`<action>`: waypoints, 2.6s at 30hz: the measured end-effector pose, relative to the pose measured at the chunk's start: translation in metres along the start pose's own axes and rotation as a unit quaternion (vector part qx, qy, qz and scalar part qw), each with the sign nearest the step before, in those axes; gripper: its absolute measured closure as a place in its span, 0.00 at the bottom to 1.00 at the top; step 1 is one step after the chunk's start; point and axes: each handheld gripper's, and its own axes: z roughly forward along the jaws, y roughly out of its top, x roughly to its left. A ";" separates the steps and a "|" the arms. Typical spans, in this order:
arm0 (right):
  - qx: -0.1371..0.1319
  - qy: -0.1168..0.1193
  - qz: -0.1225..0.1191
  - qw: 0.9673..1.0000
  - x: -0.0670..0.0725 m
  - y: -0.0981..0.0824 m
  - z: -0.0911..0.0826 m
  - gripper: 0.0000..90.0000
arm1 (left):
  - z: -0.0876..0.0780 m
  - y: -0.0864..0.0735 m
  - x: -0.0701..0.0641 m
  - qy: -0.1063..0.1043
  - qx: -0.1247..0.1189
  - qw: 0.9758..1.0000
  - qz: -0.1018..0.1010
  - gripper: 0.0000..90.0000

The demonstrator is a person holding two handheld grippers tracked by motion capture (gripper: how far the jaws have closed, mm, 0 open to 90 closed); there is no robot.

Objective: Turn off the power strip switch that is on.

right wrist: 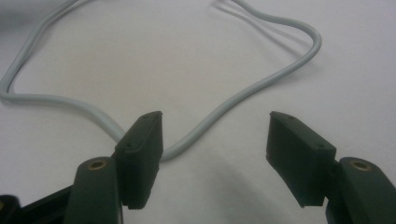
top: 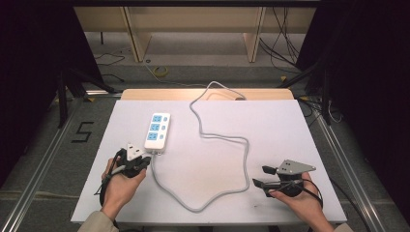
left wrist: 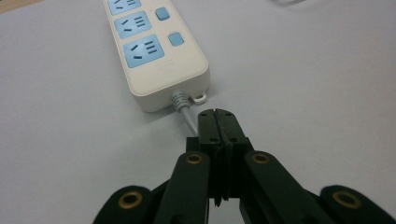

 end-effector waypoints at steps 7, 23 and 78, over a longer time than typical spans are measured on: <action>0.001 0.001 -0.001 1.000 0.000 0.000 0.000 0.41 | 0.000 0.004 0.003 0.004 0.004 1.000 -0.002 1.00; 0.000 0.000 -0.002 1.000 0.000 0.000 0.000 0.41 | 0.007 0.015 0.003 0.004 0.011 1.000 0.001 1.00; 0.000 -0.001 -0.003 1.000 0.000 0.000 -0.001 0.41 | 0.021 0.043 0.010 0.012 0.029 0.999 -0.009 1.00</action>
